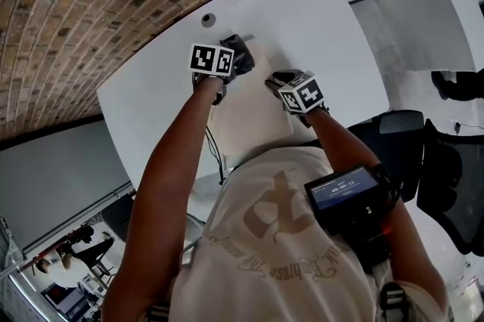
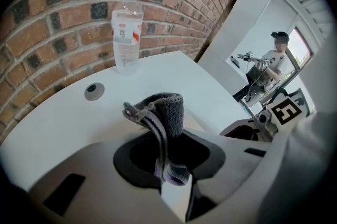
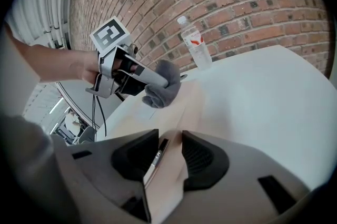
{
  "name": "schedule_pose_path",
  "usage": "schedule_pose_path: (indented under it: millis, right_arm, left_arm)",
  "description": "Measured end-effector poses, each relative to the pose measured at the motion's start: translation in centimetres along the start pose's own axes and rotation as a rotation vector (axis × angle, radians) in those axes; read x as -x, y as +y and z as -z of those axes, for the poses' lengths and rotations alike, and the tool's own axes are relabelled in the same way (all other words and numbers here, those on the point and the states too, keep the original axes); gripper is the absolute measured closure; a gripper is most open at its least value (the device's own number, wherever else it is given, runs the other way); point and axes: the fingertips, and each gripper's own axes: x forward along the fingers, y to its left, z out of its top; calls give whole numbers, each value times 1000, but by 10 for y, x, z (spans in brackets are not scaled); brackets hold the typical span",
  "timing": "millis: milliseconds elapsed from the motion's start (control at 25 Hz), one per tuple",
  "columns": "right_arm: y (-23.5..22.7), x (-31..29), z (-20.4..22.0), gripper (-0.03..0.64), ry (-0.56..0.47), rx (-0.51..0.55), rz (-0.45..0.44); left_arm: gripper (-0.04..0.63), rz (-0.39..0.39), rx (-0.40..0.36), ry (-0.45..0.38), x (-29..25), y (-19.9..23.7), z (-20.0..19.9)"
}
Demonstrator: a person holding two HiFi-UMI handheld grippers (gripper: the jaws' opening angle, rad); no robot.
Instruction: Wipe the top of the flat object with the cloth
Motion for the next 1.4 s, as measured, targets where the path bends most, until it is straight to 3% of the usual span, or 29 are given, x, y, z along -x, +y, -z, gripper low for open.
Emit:
schedule_pose_path:
  millis: [1000,1400]
  right_arm:
    - [-1,0,1,468,-9,-21,13]
    - [0,1,0,468,-12,-24,19]
  left_arm:
    - [492,-140,148,-21,60,85,78]
    - [492,-202,189,-72,81,101,103]
